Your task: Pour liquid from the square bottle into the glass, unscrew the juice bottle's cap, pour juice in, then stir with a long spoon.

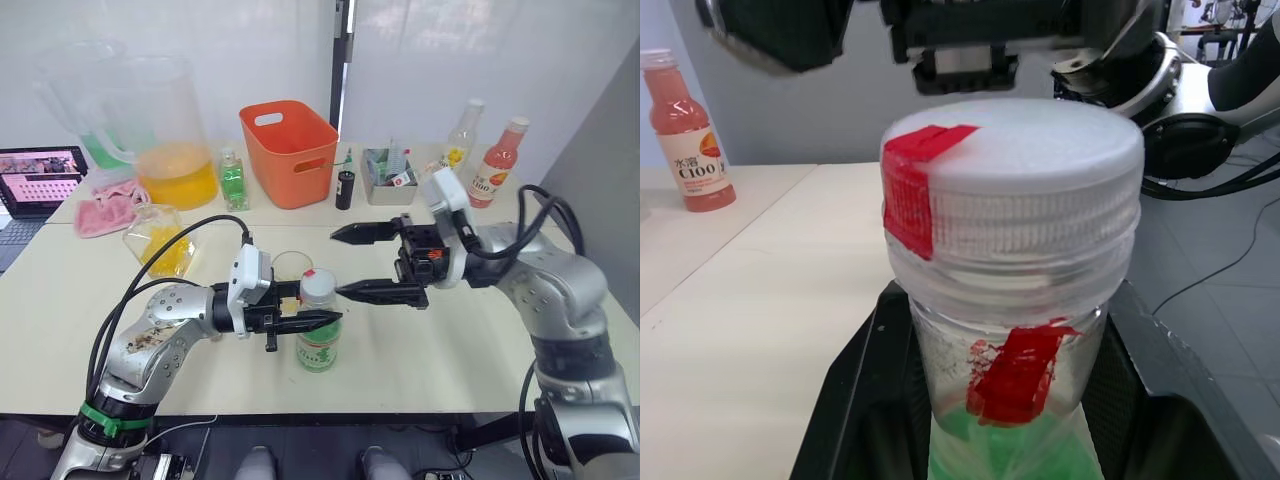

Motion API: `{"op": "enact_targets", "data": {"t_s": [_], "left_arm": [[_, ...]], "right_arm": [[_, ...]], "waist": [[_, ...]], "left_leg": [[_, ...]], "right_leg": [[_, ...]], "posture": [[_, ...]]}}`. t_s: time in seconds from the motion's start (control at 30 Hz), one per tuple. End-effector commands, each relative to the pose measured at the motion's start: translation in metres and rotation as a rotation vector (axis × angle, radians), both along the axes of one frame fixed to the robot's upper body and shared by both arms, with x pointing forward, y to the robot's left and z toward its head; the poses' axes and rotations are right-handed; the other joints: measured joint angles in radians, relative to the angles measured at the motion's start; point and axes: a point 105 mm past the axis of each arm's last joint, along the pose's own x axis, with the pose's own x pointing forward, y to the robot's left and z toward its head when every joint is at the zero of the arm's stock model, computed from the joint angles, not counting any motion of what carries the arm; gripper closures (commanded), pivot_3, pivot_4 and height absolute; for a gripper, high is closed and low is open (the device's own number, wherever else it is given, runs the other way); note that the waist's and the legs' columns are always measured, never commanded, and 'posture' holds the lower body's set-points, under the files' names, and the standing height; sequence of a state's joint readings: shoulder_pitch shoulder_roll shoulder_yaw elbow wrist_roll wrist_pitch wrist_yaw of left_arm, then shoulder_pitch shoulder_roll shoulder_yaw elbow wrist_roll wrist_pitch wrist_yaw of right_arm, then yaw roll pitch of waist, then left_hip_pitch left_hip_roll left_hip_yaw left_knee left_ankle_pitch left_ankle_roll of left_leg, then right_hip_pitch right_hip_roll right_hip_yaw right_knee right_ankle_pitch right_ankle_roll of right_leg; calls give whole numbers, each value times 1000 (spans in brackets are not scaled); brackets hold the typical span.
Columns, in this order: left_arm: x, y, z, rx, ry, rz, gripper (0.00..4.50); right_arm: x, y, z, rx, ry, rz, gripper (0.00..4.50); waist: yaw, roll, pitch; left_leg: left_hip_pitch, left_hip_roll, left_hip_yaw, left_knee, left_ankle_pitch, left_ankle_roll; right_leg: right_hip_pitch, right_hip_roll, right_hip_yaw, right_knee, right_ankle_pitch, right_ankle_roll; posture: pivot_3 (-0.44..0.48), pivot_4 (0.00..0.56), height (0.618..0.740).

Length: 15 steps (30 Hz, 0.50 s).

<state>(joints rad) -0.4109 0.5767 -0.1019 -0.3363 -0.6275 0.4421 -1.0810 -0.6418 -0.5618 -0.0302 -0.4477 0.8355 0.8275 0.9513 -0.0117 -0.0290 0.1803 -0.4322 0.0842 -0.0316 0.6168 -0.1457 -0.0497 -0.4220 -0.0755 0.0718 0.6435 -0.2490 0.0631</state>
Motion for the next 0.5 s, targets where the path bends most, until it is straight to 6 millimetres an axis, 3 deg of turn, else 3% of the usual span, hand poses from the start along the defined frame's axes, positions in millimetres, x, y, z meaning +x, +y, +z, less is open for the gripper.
{"op": "enact_targets", "data": {"t_s": [0.03, 0.47, 0.5], "left_arm": [[-3, -8, -22, 55, 111, -37, 3091], [-4, -15, -16, 62, 120, -80, 3092], [-4, -15, -16, 62, 121, -79, 3092]], "right_arm": [[-12, 3, 7, 34, -33, -108, 0], [-13, 13, -9, -23, -9, -303, 0], [-13, 14, -10, -24, -7, -305, 246]], "waist": [[0, 0, 0], [2, 0, 0], [2, 0, 0]], "left_leg": [[-1, 0, 0, 0, 0, 0], [-1, -1, 0, 0, 0, 0], [-1, 0, 0, 0, 0, 0]], "right_leg": [[0, 0, 0, 0, 0, 0], [0, -1, 0, -2, -1, -3], [0, -1, 0, -2, -1, -3]], "posture": [[0, 150, 703], [0, 150, 703], [0, 150, 703]]}}
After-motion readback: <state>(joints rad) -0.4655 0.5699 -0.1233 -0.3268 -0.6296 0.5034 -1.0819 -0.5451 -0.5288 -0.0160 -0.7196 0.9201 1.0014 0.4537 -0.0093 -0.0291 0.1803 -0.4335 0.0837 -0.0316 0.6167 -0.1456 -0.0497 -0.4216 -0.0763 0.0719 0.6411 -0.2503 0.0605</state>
